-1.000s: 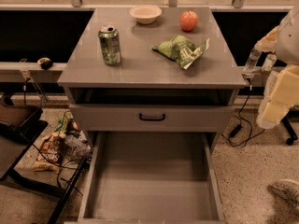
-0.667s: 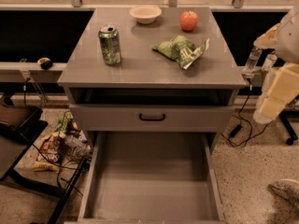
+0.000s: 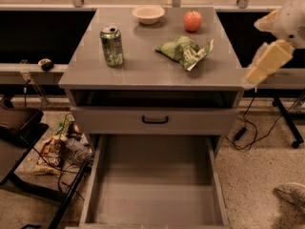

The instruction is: Place green jalapeno chip bag into middle drawer

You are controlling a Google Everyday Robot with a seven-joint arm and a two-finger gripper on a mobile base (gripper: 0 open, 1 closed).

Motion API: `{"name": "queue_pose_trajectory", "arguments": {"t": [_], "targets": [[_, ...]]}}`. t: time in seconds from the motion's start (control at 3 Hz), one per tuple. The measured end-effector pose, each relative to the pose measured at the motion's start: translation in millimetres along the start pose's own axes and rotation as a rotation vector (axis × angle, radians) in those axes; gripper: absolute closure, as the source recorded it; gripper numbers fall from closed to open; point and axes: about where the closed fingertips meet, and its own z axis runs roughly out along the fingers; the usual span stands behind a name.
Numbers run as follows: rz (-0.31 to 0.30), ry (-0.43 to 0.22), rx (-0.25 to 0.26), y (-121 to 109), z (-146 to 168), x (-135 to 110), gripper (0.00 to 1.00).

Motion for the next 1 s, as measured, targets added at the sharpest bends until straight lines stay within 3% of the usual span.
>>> {"name": "queue_pose_trajectory", "arguments": {"t": [0.33,0.67,1.0], "targets": [[0.035,-0.107,0.026,-51,29,-11,0.0],[0.078,-0.144,0.043,-97,66,-12,0.0],[0.143,-0.134,0.029,-126,115,-7,0.0]]}}
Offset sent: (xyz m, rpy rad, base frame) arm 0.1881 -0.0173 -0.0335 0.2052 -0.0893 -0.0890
